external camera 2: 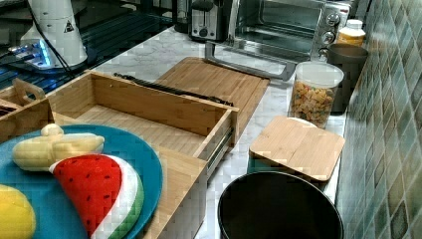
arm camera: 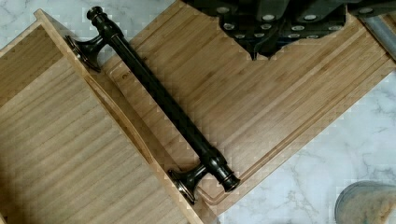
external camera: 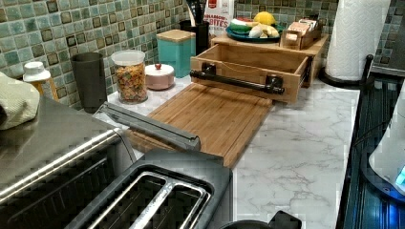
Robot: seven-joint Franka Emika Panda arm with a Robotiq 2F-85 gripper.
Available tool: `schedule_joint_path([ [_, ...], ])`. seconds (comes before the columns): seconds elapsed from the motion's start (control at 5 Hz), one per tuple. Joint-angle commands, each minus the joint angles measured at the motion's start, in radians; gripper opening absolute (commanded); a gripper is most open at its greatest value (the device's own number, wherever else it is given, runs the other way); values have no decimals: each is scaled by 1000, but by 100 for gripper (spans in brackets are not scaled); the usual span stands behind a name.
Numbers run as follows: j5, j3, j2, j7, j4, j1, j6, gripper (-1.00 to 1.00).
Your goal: Close the drawer.
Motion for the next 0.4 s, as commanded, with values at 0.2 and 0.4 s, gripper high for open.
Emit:
schedule_joint_path([
  [0.2,-12,0,0,0,0,0,0,-100],
  [0.4,22,-3,3,-116,-28,-13,7,-100],
])
